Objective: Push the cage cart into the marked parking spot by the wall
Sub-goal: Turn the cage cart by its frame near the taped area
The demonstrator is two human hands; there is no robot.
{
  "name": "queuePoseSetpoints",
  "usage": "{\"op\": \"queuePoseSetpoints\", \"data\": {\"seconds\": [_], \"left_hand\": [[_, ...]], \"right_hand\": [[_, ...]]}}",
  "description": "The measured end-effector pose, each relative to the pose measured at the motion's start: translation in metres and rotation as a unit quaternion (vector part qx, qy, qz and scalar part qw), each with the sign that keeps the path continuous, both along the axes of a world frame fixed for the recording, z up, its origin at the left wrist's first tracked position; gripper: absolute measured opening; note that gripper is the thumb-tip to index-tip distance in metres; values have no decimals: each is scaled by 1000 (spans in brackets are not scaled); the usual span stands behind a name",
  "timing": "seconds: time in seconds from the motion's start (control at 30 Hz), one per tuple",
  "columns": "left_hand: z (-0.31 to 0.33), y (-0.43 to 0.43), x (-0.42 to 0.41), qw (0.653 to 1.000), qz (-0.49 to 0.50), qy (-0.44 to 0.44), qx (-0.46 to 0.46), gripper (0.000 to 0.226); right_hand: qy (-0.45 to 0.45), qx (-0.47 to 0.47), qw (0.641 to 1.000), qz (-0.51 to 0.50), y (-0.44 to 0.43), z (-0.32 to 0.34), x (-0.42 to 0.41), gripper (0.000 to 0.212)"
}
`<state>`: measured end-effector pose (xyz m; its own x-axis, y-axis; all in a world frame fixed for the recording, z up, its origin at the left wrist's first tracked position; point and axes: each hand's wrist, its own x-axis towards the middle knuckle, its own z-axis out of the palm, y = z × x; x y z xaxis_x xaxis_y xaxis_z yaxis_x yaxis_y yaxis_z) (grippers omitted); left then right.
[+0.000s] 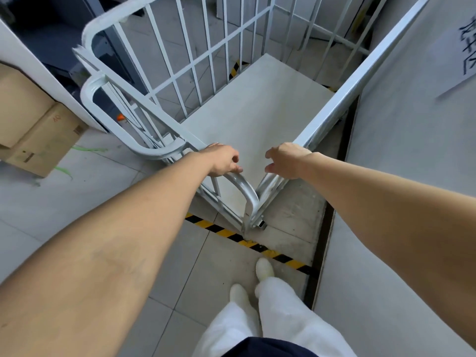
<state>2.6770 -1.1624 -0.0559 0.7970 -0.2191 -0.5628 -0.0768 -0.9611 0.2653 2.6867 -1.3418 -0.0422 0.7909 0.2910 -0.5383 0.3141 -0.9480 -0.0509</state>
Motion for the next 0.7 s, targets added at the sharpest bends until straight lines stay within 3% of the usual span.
{"op": "queuePoseSetpoints", "data": {"seconds": [0.33, 0.7], "left_hand": [[69, 92, 20, 991, 81, -104, 6, 30], [106, 310, 32, 982, 101, -159, 26, 24]], "right_hand": [[-23, 99, 995, 18, 100, 39, 33, 47], [-71, 161, 984, 4, 308, 66, 56, 44]]}}
